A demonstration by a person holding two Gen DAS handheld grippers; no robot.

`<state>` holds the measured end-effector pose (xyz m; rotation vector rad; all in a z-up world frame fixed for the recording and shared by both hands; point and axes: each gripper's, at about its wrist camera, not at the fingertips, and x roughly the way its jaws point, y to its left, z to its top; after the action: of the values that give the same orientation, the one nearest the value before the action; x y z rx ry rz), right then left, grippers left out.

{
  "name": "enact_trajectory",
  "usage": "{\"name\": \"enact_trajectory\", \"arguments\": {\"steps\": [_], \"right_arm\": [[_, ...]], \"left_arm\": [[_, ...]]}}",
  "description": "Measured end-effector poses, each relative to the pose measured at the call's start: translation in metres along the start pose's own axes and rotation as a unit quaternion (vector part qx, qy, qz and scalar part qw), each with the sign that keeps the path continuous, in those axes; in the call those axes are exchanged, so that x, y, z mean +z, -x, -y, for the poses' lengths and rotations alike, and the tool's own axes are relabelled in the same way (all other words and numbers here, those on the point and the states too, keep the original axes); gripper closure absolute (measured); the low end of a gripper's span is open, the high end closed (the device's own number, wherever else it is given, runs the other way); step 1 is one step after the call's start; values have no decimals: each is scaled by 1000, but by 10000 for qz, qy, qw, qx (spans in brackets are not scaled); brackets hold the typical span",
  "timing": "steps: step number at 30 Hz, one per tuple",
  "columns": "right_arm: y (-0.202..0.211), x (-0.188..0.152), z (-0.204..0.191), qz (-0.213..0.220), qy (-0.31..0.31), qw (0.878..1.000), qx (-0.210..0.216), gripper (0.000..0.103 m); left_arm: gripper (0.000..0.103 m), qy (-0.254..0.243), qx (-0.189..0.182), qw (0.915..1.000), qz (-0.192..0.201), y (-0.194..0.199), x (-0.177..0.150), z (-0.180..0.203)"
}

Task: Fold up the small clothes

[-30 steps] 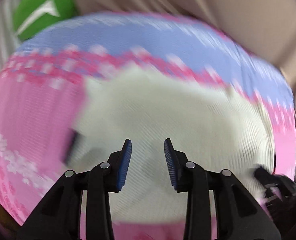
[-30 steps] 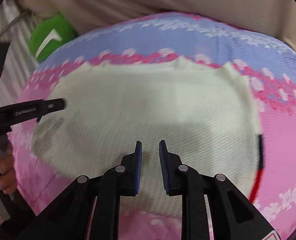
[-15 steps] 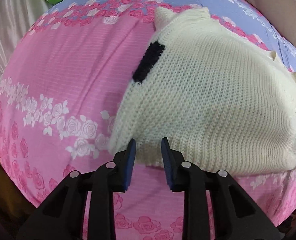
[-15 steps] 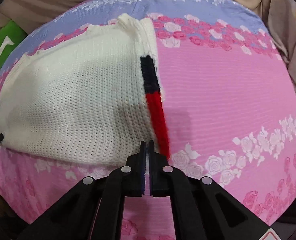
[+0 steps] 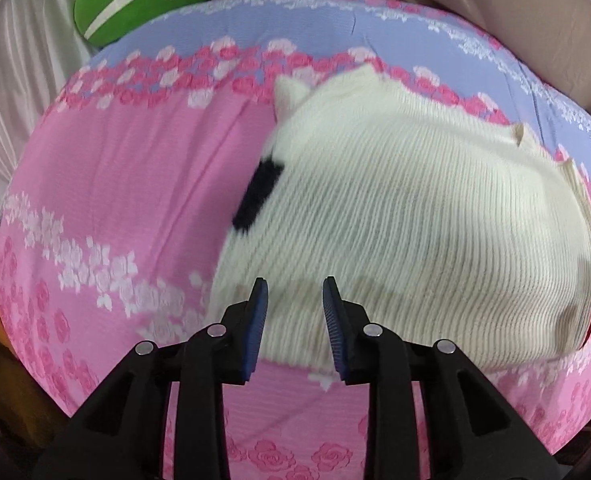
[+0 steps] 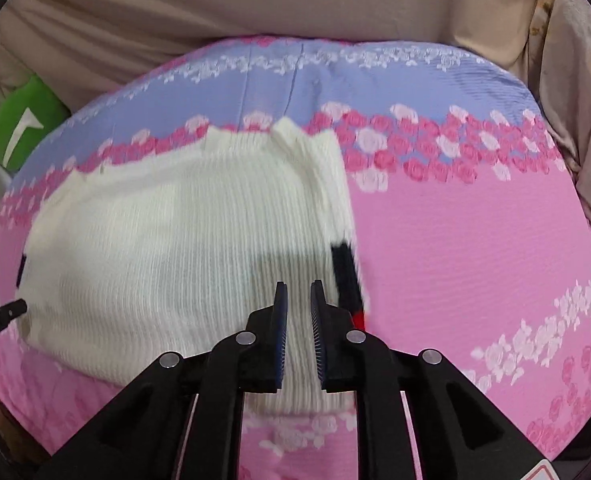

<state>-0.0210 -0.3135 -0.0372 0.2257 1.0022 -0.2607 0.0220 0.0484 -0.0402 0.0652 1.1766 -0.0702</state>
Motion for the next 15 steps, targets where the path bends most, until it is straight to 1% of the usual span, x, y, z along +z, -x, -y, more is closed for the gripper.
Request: {"name": "enact_trajectory", "arguments": {"steps": [1, 4, 6, 8, 9, 12, 15], "right_arm": [[-3, 13, 1, 78, -52, 9999, -47, 85], [-21, 46, 5, 216, -92, 9996, -166, 84], [-36, 60, 1, 195, -112, 9996, -188, 84], [-46, 66, 0, 206, -123, 9995, -205, 84], [-52, 71, -2, 193, -108, 9995, -212, 84], [-69, 76, -4, 103, -77, 9997, -194, 84], [-97, 78, 0, -143, -85, 9992, -372, 85]], "left_arm": [[75, 5, 9, 10000, 62, 0, 9, 0], [74, -18, 60, 9996, 280, -2, 39, 6], [74, -85, 143, 9991, 396, -6, 56, 11], [74, -133, 213, 9986, 459, -15, 76, 15], [74, -149, 236, 9986, 458, -22, 86, 18], [74, -175, 305, 9987, 363, -42, 100, 23], [74, -221, 453, 9985, 197, -67, 110, 26]]}}
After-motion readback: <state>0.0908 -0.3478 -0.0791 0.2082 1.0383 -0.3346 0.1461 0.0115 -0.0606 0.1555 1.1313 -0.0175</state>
